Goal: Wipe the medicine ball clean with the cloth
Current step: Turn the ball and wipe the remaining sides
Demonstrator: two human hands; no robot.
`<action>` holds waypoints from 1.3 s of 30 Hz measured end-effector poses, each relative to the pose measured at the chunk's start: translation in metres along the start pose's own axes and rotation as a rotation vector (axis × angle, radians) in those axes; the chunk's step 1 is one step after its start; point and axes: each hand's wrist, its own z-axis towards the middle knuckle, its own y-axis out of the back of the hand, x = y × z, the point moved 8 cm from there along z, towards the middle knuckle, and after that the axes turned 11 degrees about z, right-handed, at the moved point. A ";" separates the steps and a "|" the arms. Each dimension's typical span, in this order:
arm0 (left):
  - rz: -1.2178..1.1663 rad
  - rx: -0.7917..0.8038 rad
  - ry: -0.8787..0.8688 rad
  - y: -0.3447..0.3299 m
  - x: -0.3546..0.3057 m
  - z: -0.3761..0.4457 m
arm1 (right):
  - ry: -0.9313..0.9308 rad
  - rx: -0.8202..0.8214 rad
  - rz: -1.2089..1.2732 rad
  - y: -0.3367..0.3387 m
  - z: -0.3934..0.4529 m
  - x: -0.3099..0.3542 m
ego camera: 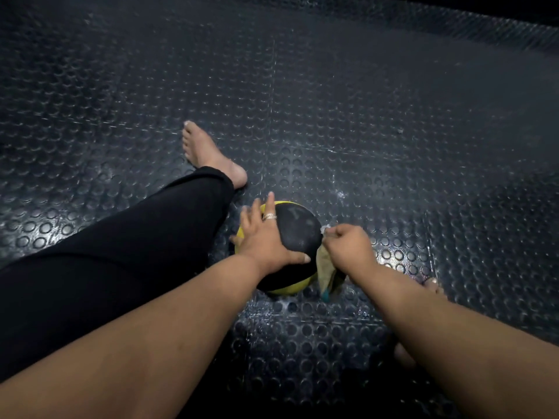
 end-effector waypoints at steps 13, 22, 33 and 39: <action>-0.131 0.128 0.217 -0.016 0.008 0.001 | 0.441 -0.051 -0.078 -0.011 -0.029 0.030; -0.127 0.102 0.202 -0.020 0.006 0.004 | 0.119 -0.073 -0.071 -0.017 0.028 0.012; -0.174 0.090 0.191 -0.017 0.015 0.008 | 0.176 -0.117 -0.076 -0.015 0.014 0.026; -0.190 0.081 0.204 -0.017 0.019 0.010 | 0.419 -0.003 -0.157 -0.029 -0.027 0.041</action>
